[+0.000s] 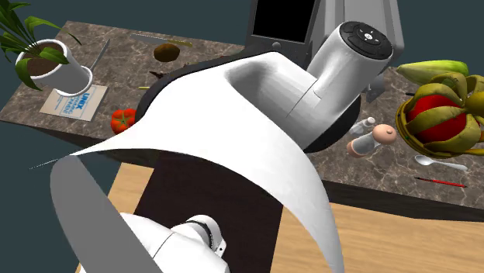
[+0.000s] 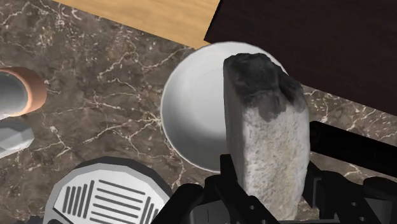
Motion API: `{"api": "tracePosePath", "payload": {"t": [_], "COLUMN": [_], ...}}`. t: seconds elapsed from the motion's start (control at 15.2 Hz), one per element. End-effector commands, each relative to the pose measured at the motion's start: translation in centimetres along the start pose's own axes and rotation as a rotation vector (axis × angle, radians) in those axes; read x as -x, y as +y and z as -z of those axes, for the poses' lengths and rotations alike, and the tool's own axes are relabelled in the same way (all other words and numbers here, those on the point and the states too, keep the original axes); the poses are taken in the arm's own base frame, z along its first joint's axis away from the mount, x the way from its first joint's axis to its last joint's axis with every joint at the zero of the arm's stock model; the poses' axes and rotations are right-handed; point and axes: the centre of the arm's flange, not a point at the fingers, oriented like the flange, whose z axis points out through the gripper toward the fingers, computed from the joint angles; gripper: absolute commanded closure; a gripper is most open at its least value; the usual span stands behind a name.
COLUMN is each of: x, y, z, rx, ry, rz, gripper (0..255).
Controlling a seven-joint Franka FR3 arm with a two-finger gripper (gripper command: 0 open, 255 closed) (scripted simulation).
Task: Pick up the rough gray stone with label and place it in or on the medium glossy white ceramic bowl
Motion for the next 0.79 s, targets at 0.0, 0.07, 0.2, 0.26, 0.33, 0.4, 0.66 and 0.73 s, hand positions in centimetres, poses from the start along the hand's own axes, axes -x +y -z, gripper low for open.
{"api": "tracePosePath", "payload": {"t": [0.0,0.07,0.2,0.26,0.33,0.4,0.66,0.73], "x": [0.5,0.5,0.6,0.6,0.6,0.6,0.8,0.8], "y": [0.3,0.3,0.3,0.3,0.4,0.4,0.5,0.5], "z": [-0.7,-1.2,-2.3,-2.8,-3.3,-3.9,-6.0,-6.5], "rx": [0.0,0.0,0.0,0.0,0.0,0.0,0.0,0.0], "ry": [0.0,0.0,0.0,0.0,0.0,0.0,0.0,0.0], "rz": [0.001,0.001,0.001,0.001,0.001,0.001,0.001,0.001], "gripper": [255,255,255,255,255,255,255,255]}}
